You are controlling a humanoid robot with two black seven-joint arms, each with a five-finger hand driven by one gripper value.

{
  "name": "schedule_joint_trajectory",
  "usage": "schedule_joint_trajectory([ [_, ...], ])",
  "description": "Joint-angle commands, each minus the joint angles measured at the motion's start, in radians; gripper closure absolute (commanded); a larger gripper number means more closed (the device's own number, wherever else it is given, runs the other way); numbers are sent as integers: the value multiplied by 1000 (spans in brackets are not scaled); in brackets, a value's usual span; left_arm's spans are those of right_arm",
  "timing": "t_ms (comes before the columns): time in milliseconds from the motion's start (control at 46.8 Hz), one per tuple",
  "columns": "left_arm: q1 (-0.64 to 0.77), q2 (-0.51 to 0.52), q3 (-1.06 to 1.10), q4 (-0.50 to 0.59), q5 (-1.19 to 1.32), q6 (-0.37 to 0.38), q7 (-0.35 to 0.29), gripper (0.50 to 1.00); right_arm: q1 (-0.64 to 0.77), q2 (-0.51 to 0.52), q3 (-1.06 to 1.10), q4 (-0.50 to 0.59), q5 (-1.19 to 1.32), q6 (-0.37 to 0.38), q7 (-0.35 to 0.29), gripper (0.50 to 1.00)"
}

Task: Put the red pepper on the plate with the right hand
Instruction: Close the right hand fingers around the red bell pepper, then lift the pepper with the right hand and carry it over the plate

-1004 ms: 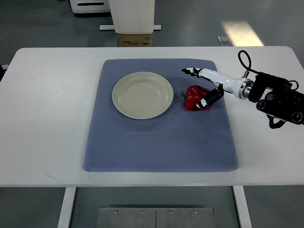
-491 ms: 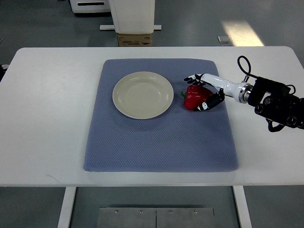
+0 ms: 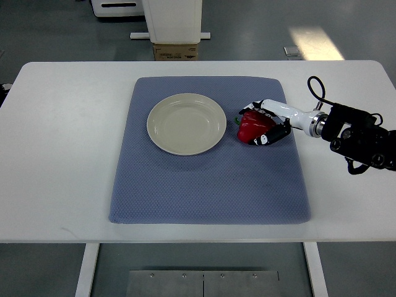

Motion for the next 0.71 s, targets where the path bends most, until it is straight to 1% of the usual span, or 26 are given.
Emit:
schedule_joint_trajectory([
  [0, 1, 0, 0, 0, 0, 0, 0, 500, 11, -2, 6, 0, 3, 0, -2, 1000],
  [256, 0, 0, 0, 0, 0, 0, 0, 500, 92, -2, 17, 0, 15, 1, -16, 1000],
  [427, 1, 0, 0, 0, 0, 0, 0, 500, 114, 4, 75, -2, 15, 1, -63, 1000],
  [577, 1, 0, 0, 0, 0, 0, 0, 500, 151, 62, 86, -2, 15, 1, -103, 1000],
  [684, 1, 0, 0, 0, 0, 0, 0, 500, 162, 97, 86, -11, 15, 1, -116, 1000],
])
